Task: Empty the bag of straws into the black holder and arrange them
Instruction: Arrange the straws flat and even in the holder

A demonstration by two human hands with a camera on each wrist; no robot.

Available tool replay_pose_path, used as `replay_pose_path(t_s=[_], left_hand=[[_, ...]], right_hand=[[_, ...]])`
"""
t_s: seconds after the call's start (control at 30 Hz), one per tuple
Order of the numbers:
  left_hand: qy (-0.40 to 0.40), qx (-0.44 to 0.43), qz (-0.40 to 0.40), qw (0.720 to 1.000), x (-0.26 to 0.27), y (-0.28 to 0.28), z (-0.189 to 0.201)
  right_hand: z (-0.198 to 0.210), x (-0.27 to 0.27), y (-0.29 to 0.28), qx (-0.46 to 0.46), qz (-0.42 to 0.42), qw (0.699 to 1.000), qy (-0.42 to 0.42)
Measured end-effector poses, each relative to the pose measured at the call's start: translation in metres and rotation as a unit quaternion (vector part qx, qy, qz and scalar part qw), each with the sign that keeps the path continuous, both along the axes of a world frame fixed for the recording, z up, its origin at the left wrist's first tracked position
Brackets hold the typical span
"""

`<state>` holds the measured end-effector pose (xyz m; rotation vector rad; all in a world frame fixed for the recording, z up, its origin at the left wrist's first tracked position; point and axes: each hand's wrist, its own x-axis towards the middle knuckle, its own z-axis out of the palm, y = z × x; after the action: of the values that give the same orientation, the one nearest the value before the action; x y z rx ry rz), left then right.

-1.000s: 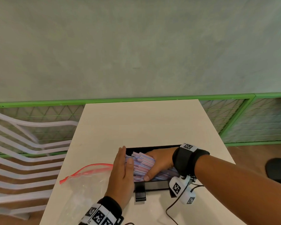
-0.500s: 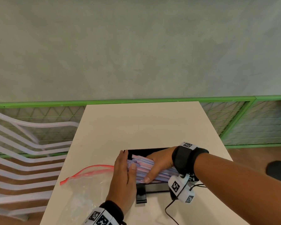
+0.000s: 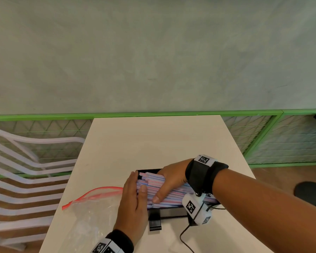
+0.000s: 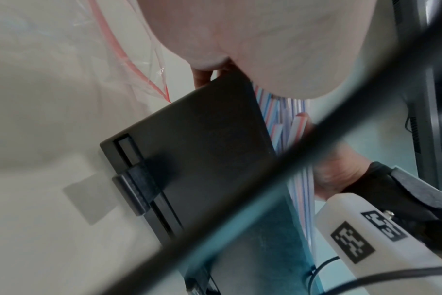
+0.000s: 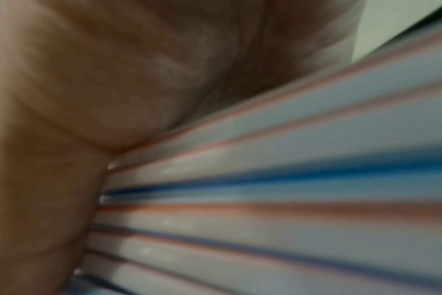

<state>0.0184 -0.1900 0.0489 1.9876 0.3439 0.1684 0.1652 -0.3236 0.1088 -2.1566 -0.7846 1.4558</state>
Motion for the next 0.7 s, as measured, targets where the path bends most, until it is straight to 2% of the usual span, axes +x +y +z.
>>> replay_pose_path(t_s=[0.3, 0.7], left_hand=[[0.025, 0.057, -0.039, 0.997, 0.001, 0.001, -0.011], [0.003, 0.007, -0.023, 1.0, 0.002, 0.001, -0.011]], right_hand=[[-0.017, -0.006, -0.018, 0.048, 0.001, 0.999, 0.016], [-0.018, -0.005, -0.013, 0.006, -0.036, 0.999, 0.028]])
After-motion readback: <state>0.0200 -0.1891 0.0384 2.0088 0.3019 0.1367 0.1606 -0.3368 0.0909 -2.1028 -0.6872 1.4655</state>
